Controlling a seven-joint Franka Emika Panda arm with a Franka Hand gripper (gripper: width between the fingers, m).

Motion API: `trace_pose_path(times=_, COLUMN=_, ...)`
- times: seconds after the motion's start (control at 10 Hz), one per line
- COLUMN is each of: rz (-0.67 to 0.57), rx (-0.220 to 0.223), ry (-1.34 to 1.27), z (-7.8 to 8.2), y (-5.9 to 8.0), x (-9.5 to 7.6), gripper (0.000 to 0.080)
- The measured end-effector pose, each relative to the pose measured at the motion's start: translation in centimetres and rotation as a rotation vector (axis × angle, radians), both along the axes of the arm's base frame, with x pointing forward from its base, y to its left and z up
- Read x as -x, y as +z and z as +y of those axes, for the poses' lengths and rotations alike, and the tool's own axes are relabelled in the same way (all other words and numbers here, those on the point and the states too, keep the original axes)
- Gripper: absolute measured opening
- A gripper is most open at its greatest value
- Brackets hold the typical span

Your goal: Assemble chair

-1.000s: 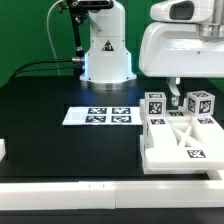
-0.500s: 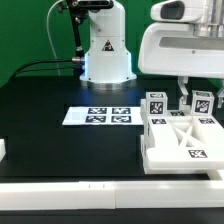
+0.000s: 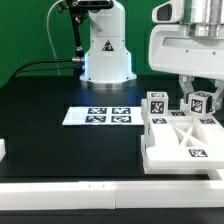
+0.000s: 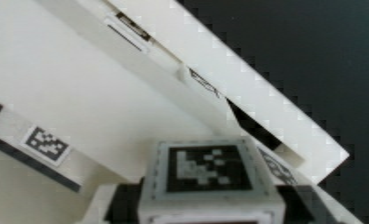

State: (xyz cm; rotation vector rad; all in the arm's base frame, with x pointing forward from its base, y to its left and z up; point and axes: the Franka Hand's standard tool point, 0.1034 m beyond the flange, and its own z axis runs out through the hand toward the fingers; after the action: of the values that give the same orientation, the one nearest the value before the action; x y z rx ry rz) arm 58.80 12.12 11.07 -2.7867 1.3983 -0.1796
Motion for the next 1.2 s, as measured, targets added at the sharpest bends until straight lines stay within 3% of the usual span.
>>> trace_pose_path(times=0.2, rz=-0.004, rx=-0.034, ry=-0.158, z=-0.04, y=-0.06, x=-0.01, gripper=0.0281)
trace_pose_path(times=0.4, rz=-0.008, rx=-0.122, ry=-0.473, z=-0.21, y=-0.18, x=-0.04, gripper=0.0281)
trace_pose_path(times=0.8, rz=-0.056, rx=-0.228, ry=-0.879, z=0.56, y=-0.23, x=-0.07, gripper=0.0281)
trace_pose_path(times=1.1, rz=-0.053, rx=-0.229, ry=-0.893, z=0.68, y=-0.35, x=-0.01, gripper=0.028)
trace_pose_path(times=1.2, rz=-0.053, rx=-0.228, ry=-0.89, z=0.7, y=-0.38, x=0.0, gripper=0.0493)
